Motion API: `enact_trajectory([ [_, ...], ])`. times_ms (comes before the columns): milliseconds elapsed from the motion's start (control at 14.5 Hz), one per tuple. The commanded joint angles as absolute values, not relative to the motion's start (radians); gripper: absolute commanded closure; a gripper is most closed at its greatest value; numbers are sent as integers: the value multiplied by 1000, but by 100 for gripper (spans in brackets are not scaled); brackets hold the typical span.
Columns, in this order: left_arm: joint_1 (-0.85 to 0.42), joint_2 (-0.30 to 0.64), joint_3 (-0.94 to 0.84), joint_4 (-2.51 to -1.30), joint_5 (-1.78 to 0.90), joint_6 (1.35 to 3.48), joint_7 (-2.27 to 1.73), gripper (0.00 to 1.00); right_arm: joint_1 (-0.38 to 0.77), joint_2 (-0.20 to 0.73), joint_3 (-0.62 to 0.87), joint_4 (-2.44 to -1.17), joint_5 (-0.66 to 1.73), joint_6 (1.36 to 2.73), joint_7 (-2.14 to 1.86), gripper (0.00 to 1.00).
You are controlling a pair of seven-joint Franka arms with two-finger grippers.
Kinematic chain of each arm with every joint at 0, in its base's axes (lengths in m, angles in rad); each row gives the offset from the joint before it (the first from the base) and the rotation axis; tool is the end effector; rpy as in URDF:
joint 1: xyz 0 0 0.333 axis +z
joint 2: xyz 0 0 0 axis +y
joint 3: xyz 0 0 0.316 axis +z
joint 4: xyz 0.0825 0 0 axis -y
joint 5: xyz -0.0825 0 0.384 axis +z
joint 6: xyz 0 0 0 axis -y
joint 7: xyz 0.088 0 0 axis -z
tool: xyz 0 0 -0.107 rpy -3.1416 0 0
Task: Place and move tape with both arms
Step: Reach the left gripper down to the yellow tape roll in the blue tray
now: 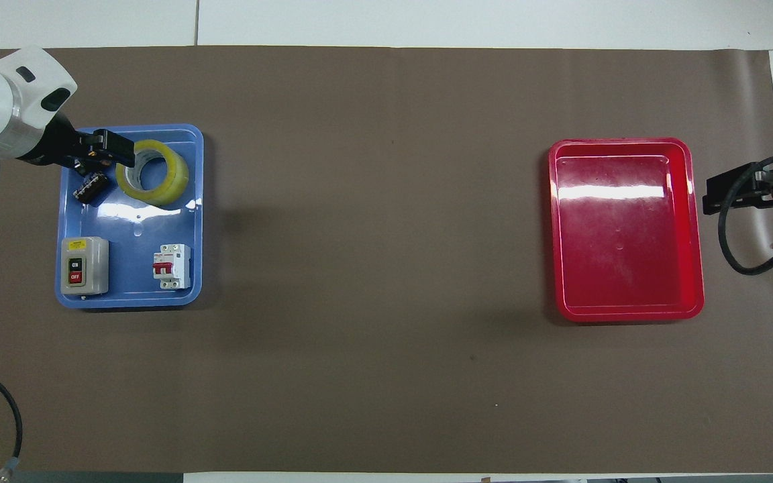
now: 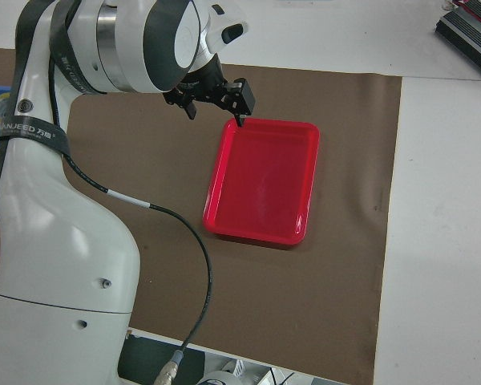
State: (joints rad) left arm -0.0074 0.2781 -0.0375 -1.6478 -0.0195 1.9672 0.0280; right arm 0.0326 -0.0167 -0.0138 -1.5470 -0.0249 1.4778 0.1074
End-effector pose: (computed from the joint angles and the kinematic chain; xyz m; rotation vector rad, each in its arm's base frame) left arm 0.6465 -0.0281 0.4549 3.1106 -0.0997 0.0642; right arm 0.5398 0.0072 0.6369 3.1095 -0.1404 -0.0792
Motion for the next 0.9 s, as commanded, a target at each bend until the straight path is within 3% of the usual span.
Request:
enact_trajectory([
  [0,18,334,-37,-1641,0,2045,44,0,23,-8,-8,-1531,-21,1463,92,0],
  [345,32,440,-37,-1647,0,2149,43,0,23,-8,-8,-1532,-21,1463,92,0],
  [690,63,445,-38,-1721,0,2239,51,0,23,-8,-8,-1532,-21,1463,92,0],
  [828,61,440,-38,-1738,-2,2247,38,19,23,-8,-9,-1532,-21,1463,92,0],
])
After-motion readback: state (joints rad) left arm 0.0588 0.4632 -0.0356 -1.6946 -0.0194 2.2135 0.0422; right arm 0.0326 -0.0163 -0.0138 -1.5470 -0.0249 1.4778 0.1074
